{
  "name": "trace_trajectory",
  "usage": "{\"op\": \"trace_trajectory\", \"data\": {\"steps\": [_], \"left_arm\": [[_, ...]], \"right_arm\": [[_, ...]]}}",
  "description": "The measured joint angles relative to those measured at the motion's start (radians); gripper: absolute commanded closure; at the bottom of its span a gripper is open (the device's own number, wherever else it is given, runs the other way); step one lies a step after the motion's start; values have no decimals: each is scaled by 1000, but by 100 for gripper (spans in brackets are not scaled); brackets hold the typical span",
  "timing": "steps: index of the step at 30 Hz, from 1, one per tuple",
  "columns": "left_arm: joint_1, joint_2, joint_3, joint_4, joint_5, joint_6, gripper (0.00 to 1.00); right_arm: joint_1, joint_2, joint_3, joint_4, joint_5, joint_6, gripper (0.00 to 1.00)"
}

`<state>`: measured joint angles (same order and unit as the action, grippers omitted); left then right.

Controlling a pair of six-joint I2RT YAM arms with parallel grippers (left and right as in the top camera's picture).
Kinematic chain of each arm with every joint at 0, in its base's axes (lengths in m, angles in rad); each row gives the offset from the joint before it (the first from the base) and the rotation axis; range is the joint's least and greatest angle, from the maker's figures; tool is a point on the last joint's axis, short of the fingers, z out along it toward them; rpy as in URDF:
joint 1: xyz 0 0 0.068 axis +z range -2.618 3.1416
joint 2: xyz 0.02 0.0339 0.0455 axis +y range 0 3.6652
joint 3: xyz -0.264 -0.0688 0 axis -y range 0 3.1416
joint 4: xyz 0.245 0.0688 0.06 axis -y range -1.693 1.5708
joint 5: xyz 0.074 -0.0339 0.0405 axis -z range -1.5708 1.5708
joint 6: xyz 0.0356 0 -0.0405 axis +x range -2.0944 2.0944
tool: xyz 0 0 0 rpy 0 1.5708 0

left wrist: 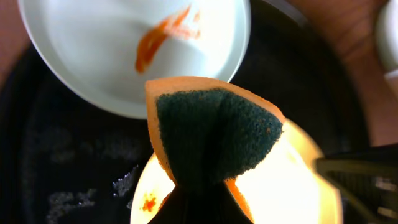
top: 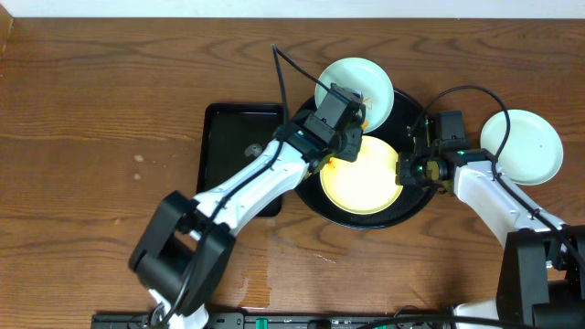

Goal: Clean dirty plates on tray and stack at the side
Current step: 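Scrub the yellow plate with the sponge while the right gripper holds it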

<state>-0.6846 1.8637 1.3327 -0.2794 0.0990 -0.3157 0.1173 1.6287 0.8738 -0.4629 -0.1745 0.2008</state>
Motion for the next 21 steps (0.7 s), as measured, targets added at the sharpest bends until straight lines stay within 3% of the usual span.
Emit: {"op": "trace_trajectory", "data": {"steps": [15,21], "left_arm": [[-43,192,1,-13,47,-17,92],[-45,192,19,-108,-69,32,92]], "right_arm": [[-2,0,0,-4,11,0,99],[-1,0,0,-5,11,0,99]]}}
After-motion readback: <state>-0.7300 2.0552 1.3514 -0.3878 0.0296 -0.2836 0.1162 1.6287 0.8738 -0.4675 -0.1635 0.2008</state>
